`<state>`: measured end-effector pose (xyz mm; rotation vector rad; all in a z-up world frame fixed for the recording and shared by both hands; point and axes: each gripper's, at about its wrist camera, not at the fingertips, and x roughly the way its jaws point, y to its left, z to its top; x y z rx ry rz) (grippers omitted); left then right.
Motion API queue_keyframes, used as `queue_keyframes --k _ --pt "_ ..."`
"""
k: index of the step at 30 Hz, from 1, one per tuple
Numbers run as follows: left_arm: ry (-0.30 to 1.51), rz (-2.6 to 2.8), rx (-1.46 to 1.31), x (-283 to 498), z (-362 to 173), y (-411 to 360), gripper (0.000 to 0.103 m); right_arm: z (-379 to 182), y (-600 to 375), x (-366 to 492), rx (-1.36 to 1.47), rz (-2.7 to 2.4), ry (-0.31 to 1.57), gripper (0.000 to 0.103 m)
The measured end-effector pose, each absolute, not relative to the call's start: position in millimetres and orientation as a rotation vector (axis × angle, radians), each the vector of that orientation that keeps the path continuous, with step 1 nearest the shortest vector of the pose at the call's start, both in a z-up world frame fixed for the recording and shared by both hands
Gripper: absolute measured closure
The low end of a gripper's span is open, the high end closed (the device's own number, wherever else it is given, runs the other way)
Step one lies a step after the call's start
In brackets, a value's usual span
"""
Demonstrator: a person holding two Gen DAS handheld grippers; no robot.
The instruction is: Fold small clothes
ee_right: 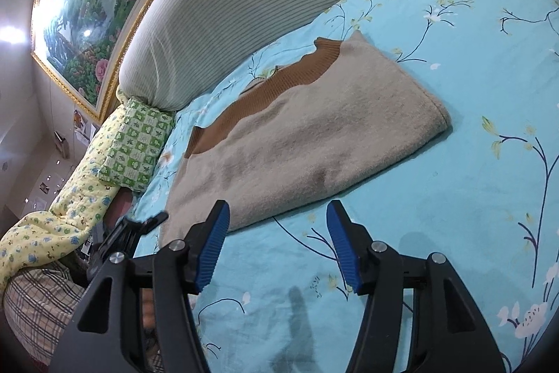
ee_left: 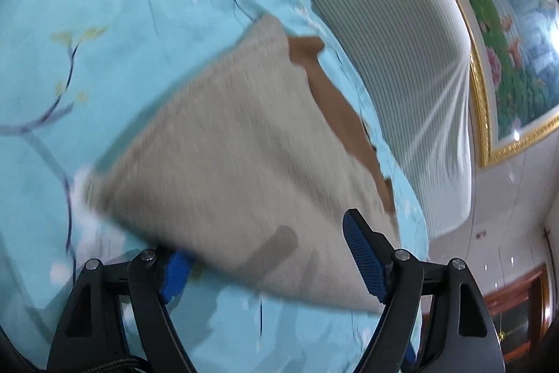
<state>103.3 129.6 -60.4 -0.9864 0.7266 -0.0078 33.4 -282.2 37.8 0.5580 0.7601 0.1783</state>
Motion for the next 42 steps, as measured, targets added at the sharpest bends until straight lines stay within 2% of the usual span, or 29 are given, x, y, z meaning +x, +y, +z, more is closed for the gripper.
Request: queue_keyframes --k 3,6,8,9,11,13,22,28,34,40,42 --pt "0.701 0.021 -0.984 117.7 -59.0 132.9 0.023 37.9 -280.4 38.0 0.561 0.193 0.766 0.044" --pt "0.677 0.024 -0.962 130.6 -55.1 133.8 0.028 39.3 -279.9 46.8 0.538 0.201 0.77 0.044" --pt "0.676 0.02 -0.921 139.5 -51.7 132.5 0.048 39.7 -283.5 51.5 0.538 0.194 0.768 0.044" --pt "0.687 0.025 -0.891 145.0 -49.5 130.5 0.054 40.0 -285.4 52.8 0.538 0.19 0.767 0.044" --pt "0.705 0.036 -0.832 152.2 -44.7 126.3 0.08 40.4 -292.7 56.6 0.54 0.176 0.764 0.044" --pt "0.691 0.024 -0.767 156.2 -32.6 118.5 0.086 40.2 -300.4 60.8 0.54 0.168 0.763 0.044" --pt "0.587 -0.301 -0.456 176.9 32.7 17.2 0.087 58.3 -335.5 118.3 0.532 0.26 0.749 0.044" --pt "0.718 -0.439 -0.364 210.6 -3.8 -45.0 0.087 47.6 -338.5 186.9 0.581 0.375 0.855 0.042" --pt "0.743 -0.448 -0.362 217.7 -15.4 -46.3 0.087 12.6 -310.2 248.6 0.623 0.473 1.007 0.034" --pt "0.749 -0.448 -0.338 217.9 -14.6 -48.9 0.087 2.9 -254.8 297.6 0.579 0.609 1.058 0.034" --pt "0.752 -0.44 -0.327 217.1 -12.4 -53.7 0.086 -2.3 -235.3 308.5 0.516 0.604 1.105 0.053"
